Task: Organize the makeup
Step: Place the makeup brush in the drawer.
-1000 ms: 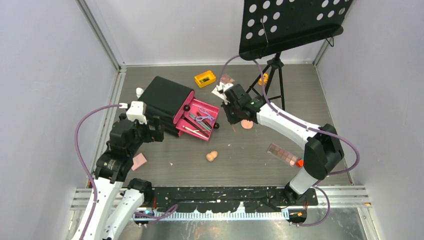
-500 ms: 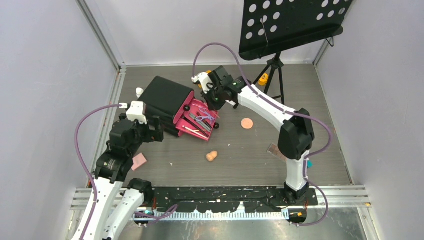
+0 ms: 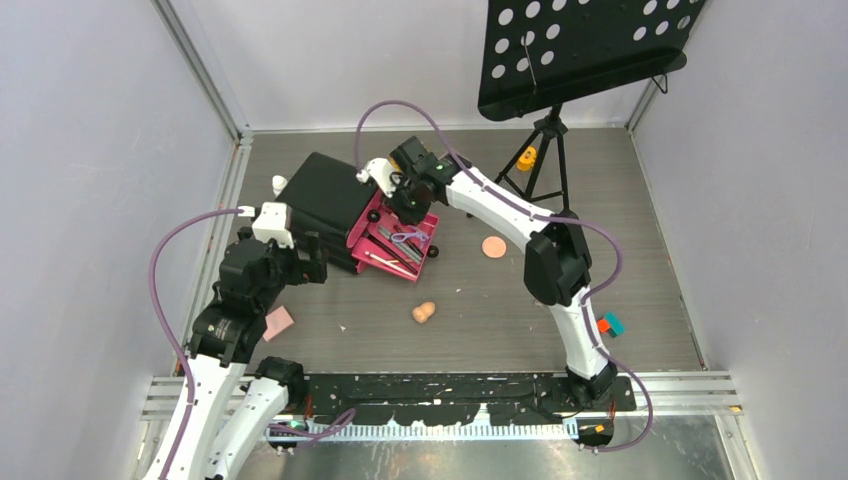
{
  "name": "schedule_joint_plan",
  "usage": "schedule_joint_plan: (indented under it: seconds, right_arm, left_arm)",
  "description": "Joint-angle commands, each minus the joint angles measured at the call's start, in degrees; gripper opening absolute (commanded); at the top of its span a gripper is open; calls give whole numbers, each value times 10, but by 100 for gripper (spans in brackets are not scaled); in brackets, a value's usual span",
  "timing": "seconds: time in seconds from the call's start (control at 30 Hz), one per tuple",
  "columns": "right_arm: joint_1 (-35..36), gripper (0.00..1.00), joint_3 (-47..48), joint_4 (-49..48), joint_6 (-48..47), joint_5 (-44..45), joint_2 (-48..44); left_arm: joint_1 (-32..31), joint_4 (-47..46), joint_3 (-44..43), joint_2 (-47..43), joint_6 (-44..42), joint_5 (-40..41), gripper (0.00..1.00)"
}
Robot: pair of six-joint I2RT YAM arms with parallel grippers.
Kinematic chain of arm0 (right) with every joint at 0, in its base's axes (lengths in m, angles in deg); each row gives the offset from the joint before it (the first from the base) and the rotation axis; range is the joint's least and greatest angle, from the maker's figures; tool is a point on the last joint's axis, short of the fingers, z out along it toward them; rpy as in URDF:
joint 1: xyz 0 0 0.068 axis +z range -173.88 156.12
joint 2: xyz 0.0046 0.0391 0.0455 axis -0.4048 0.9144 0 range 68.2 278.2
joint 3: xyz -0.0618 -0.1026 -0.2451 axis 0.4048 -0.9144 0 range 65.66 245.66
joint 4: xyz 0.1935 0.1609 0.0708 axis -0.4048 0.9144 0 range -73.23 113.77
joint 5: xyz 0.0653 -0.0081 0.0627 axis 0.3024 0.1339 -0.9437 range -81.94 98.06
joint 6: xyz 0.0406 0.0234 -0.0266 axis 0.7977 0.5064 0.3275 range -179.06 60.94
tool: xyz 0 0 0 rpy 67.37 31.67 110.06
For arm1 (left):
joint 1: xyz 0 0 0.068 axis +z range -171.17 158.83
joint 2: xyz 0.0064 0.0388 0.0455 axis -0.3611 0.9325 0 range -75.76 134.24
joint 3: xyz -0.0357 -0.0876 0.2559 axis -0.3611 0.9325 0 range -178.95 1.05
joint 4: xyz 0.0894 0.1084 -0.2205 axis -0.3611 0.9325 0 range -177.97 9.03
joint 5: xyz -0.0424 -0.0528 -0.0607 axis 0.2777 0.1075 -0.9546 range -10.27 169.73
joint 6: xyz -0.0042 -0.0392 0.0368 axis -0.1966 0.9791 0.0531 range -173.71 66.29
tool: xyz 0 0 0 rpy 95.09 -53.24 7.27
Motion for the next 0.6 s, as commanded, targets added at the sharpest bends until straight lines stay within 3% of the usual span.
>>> schedule_joint_plan:
  seconds: [0.0,0.07,0.23,0.43,0.57]
  right_arm:
    - [10,32,46,3,-26,13,17]
    - [10,44,31,-19,-15,26,6]
    - [10,56,-88,-125,31,58,-90]
    - [10,59,-241,-228,147,147,-220]
    - [9,59,-337,-245,255,292,-275]
  left_arm:
    - [-2,-25,3,-1,-11,10,100]
    - [-2,-25,3,-2,-11,10,100]
    - [-2,-25,3,-2,-10,7,100]
    - [-2,-25,3,-5,-10,4,100]
    - [-2,-24,3,-5,-10,3,100]
